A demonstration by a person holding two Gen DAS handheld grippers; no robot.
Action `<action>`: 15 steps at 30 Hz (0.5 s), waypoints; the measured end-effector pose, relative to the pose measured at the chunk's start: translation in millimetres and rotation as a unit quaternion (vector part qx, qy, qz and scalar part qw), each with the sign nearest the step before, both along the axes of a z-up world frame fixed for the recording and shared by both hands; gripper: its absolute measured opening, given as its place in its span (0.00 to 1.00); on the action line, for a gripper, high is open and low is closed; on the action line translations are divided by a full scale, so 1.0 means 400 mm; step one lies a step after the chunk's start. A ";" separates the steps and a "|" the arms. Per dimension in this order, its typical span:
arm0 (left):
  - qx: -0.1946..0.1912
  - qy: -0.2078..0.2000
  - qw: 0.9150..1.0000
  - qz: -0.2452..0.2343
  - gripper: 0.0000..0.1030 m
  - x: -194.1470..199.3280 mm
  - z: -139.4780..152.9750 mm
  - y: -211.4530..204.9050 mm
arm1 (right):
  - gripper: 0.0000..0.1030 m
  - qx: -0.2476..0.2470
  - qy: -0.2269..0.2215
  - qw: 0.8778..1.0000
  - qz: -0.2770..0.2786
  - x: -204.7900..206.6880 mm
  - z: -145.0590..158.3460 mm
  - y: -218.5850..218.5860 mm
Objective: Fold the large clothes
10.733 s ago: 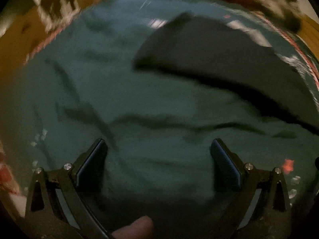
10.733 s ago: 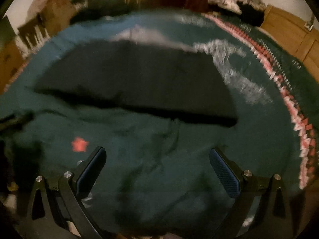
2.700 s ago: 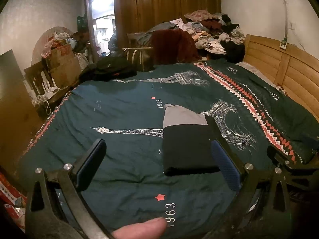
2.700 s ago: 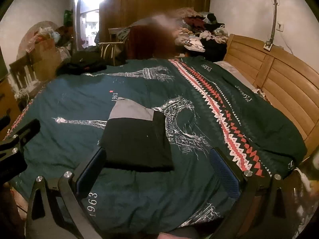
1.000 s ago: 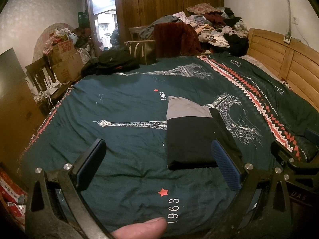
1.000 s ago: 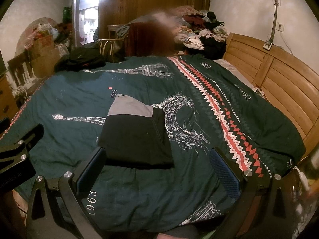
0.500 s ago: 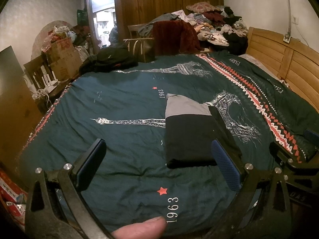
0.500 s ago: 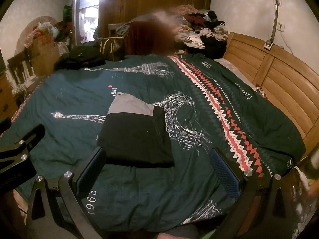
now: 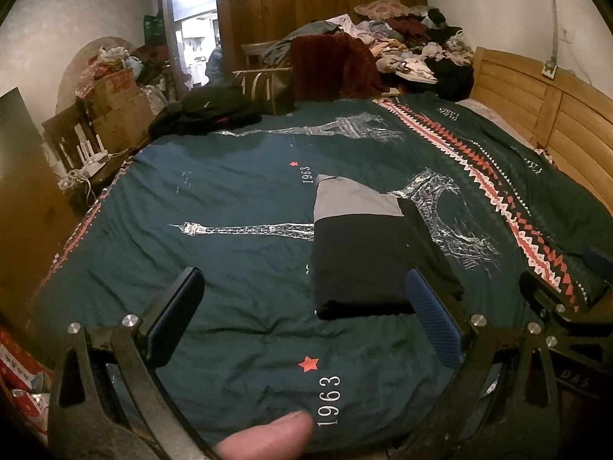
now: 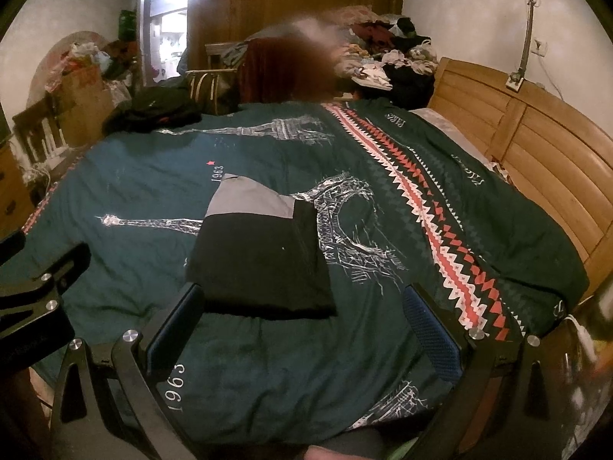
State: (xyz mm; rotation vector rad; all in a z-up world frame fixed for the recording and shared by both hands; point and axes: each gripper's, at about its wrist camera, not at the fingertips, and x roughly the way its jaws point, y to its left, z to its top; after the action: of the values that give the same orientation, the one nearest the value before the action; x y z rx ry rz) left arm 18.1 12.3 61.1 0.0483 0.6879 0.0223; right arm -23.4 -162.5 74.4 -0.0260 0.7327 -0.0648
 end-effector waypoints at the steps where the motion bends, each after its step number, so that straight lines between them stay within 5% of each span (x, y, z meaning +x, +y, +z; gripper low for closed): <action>1: 0.001 0.000 1.000 -0.001 1.00 0.000 -0.001 -0.001 | 1.00 0.001 0.000 1.000 -0.001 -0.003 -0.002 -0.001; 15: 0.003 0.002 1.000 -0.002 1.00 0.001 -0.001 -0.005 | 1.00 0.003 0.006 1.000 -0.001 -0.007 -0.010 -0.014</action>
State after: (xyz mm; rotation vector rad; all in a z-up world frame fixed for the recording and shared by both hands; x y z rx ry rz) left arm 18.3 10.3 60.9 0.0545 0.6927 0.0208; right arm -26.1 -168.2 70.5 -0.0200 0.7451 -0.0651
